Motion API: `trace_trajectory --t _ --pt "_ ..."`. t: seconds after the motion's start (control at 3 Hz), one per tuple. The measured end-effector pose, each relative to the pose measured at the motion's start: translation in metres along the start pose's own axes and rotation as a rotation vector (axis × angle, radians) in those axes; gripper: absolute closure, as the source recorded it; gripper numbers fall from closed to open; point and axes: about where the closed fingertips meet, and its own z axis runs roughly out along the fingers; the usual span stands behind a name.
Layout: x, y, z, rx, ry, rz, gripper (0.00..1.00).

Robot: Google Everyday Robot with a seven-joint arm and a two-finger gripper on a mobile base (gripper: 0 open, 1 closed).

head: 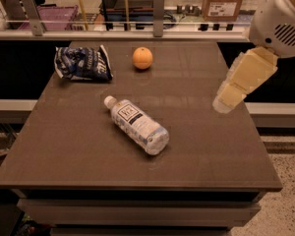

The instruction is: Place blue plastic bottle upright

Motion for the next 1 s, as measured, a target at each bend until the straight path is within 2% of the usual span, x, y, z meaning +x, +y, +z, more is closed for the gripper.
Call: trace_trajectory --t 0.33,0.67,1.0 --pt "-0.013 0.003 0.003 -0.023 -0.018 0.107 0.00" --pt "-0.026 0.009 0.011 -0.042 -0.008 0.207 0.00" --pt "-0.044 0.018 0.027 -0.037 0.054 0.314 0.00"
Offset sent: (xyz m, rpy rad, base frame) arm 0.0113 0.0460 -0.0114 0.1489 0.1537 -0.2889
